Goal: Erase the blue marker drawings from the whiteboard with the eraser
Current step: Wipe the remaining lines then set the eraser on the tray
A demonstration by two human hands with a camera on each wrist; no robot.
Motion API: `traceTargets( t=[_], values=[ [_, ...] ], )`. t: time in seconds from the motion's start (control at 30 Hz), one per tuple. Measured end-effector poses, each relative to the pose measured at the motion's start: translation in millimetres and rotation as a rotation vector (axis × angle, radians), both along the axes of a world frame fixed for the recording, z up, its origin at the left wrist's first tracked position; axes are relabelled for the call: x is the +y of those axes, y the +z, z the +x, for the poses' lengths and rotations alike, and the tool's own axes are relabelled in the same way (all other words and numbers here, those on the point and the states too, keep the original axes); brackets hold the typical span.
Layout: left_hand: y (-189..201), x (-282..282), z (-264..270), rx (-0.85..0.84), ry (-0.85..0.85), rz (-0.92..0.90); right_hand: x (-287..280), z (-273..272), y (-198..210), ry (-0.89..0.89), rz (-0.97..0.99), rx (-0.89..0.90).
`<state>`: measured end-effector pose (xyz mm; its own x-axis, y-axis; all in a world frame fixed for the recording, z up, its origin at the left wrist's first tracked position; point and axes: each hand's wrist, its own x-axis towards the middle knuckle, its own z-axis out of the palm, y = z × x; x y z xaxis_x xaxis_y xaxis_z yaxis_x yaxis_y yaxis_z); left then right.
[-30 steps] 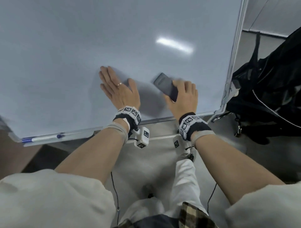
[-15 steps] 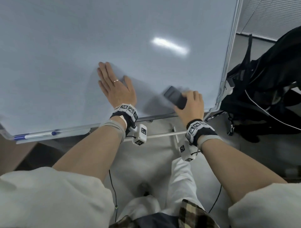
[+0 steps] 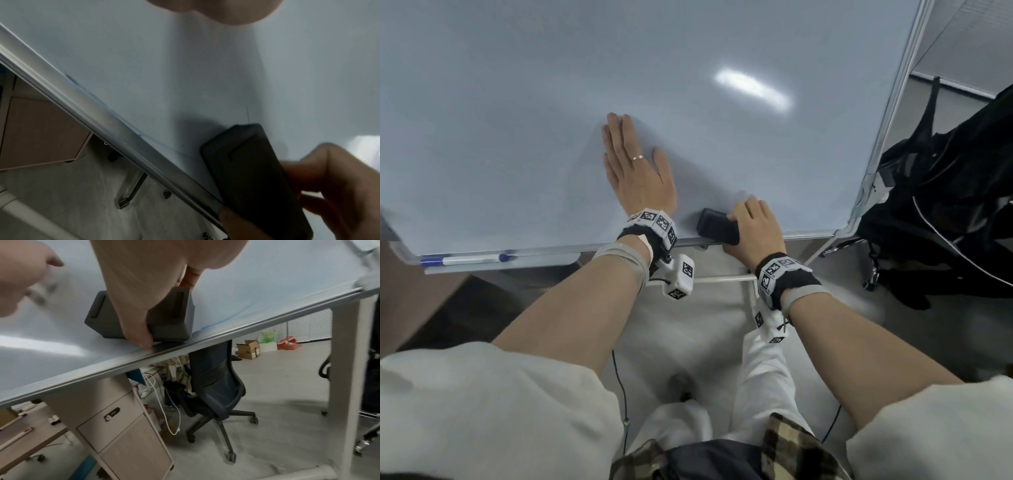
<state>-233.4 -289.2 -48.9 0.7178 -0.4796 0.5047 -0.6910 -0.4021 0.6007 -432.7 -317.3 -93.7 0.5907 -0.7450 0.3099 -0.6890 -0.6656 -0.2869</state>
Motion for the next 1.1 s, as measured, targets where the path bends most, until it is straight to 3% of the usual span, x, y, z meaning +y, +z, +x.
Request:
traceTargets(
  t=[0.1,0.23,0.37,0.57,0.7,0.8,1.1],
  values=[
    [-3,9,15,0.021,0.009,0.009,0,26,11,0.079,-0.024,-0.022],
    [-6,15,21,0.028,0.049,0.021,-11,41,33,0.047,-0.068,-0.074],
    [-3,5,16,0.045,0.065,-0.002,-27,1,32,-0.092,-0.103,-0.118],
    [-6,-11,-10,0.048,0.225,0.019,-28,-33,32,-0.157,-0.026,0.044],
    [-9,-16,-10,0.019,0.249,0.017,-29,-93,16,-0.420,-0.040,0.092],
    [-10,-16,-10,0.018,0.265,-0.012,-28,-106,5,-0.508,-0.052,0.138],
    [-13,-10,-6,0.012,0.248,0.012,-12,-74,-13,-0.385,-0.082,0.081]
  ],
)
